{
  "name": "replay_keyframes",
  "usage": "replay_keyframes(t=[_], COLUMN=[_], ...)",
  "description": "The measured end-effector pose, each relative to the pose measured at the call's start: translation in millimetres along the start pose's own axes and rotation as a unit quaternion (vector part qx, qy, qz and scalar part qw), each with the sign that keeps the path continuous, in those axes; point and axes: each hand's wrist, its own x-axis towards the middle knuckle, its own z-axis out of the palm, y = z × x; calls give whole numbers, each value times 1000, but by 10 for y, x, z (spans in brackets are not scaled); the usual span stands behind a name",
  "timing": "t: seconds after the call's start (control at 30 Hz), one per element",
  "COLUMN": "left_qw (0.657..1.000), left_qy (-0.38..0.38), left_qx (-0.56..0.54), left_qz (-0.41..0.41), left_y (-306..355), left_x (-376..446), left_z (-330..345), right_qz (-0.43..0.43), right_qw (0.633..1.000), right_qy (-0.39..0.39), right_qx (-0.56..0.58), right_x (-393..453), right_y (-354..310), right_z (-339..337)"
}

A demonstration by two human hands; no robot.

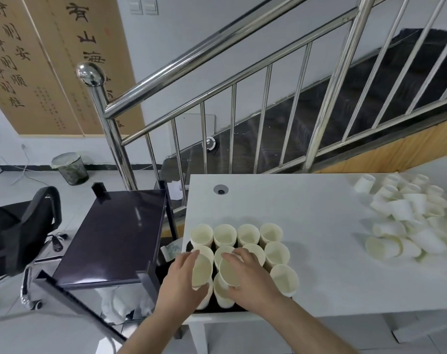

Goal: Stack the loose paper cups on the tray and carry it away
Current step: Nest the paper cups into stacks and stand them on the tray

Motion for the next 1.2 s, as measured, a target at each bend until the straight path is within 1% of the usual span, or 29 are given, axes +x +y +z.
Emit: replay_keyframes(t=[0.17,0.5,0.77,1.0,1.2], left_qw=[1000,994,993,991,990], left_qy=[-26,-92,-87,-92,-95], left_qx=[16,58,75,89,98], left_qz=[-3,0,-11,-27,-26], left_y=[-74,-224,-281,-269,-159], left_x=[15,10,17,35,36], left_z=[60,208,231,247,258], right_qz=[-1,0,4,8,-6], right_qw=[1000,999,995,996,995], right_qy=[-13,-44,-68,-78,-82], right_qx=[-24,-30,-74,-45,-65], right_x=[31,90,178,207,173], right_y=[-38,-11,47,85,78], right_z=[64,190,287,343,259])
